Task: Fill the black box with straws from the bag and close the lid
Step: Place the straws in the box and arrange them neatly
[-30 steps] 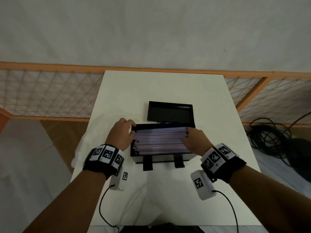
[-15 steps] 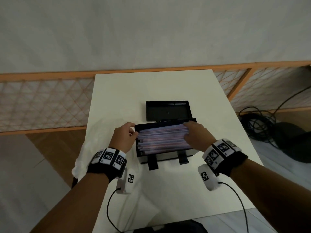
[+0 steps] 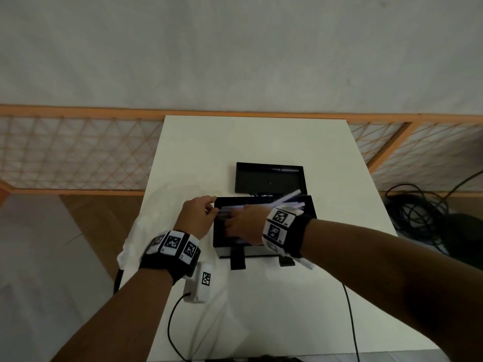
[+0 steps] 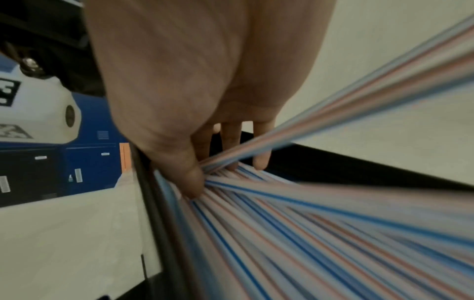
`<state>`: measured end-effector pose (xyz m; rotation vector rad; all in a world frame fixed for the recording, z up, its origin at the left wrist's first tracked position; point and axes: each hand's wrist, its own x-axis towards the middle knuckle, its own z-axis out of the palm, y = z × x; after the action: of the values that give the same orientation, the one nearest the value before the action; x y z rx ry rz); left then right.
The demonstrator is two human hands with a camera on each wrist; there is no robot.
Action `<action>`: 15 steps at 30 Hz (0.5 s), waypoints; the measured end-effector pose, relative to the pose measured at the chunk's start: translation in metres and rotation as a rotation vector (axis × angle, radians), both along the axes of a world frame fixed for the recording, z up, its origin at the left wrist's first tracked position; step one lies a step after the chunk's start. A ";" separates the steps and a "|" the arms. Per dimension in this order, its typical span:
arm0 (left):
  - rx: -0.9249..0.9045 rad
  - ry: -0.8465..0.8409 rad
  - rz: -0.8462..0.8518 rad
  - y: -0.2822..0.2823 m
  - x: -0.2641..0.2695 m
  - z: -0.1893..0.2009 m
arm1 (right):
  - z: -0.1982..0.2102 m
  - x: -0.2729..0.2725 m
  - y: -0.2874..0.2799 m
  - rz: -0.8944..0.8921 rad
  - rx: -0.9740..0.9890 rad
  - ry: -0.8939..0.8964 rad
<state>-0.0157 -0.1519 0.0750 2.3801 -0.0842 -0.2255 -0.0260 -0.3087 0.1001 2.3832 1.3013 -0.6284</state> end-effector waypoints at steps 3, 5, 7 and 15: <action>0.025 -0.002 -0.026 0.001 0.000 0.002 | -0.002 0.002 -0.003 -0.001 0.117 -0.017; 0.057 -0.007 -0.052 0.002 -0.002 0.005 | 0.003 0.000 -0.006 -0.064 0.271 0.063; 0.111 -0.060 -0.086 0.003 -0.004 0.010 | 0.006 -0.004 -0.012 -0.180 0.448 0.122; 0.359 0.070 -0.604 -0.029 -0.010 0.021 | 0.002 -0.016 -0.100 -0.863 0.327 0.123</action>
<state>-0.0260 -0.1804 0.0963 2.6354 -0.7920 -0.6536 -0.0423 -0.4089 0.1025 3.2060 0.3541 -0.8336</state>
